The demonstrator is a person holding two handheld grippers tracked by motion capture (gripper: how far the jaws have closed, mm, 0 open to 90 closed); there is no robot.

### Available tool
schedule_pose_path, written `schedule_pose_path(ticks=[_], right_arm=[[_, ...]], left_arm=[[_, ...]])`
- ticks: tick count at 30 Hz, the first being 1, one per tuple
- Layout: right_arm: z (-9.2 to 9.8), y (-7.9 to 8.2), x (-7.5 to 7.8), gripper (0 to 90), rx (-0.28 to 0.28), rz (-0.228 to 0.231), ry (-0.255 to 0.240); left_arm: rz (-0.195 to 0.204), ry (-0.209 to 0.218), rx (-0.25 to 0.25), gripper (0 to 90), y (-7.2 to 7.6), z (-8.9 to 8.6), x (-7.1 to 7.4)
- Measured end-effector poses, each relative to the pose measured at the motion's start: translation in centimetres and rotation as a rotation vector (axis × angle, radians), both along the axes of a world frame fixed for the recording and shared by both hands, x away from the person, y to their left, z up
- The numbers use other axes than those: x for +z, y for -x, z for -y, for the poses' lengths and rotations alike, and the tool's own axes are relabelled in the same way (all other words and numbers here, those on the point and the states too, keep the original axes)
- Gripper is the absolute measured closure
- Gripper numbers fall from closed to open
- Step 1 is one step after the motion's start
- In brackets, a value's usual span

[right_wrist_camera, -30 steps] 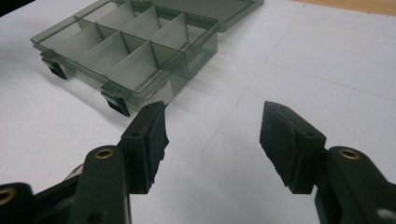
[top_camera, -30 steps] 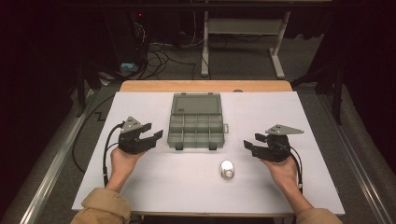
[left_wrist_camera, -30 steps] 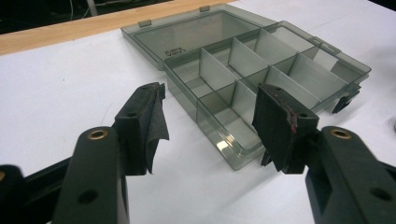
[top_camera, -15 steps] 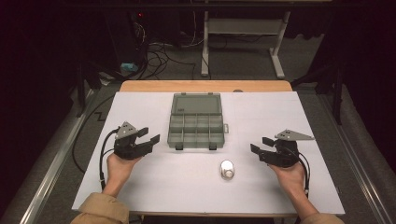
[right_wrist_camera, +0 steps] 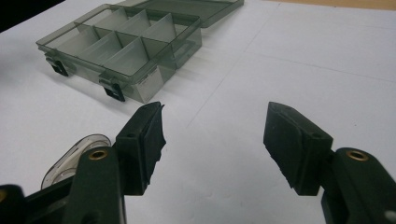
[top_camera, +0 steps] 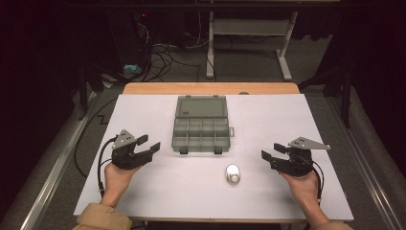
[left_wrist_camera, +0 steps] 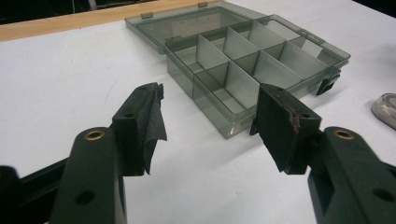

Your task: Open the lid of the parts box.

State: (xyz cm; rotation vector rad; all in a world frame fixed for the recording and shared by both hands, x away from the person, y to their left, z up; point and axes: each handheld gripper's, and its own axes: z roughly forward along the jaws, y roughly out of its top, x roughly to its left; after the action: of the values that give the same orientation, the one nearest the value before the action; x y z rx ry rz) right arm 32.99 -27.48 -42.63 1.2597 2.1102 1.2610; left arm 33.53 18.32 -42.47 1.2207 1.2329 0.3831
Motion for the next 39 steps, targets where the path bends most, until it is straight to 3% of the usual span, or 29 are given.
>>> schedule_pose_path(ticks=[14,30,39], right_arm=[[0.9,1.4,-0.2,36.7,-0.006,0.010,-0.036],[2.2,3.5,-1.2,33.3,-0.023,0.023,-0.040],[3.4,4.6,-2.0,30.4,-0.043,0.027,-0.069]], left_arm=[[0.018,-0.008,0.005,39.9,1.5,-1.0,-0.1],[0.019,0.051,0.036,38.6,3.8,-2.8,-1.4],[0.015,0.071,0.066,37.8,4.8,-3.8,-2.6]])
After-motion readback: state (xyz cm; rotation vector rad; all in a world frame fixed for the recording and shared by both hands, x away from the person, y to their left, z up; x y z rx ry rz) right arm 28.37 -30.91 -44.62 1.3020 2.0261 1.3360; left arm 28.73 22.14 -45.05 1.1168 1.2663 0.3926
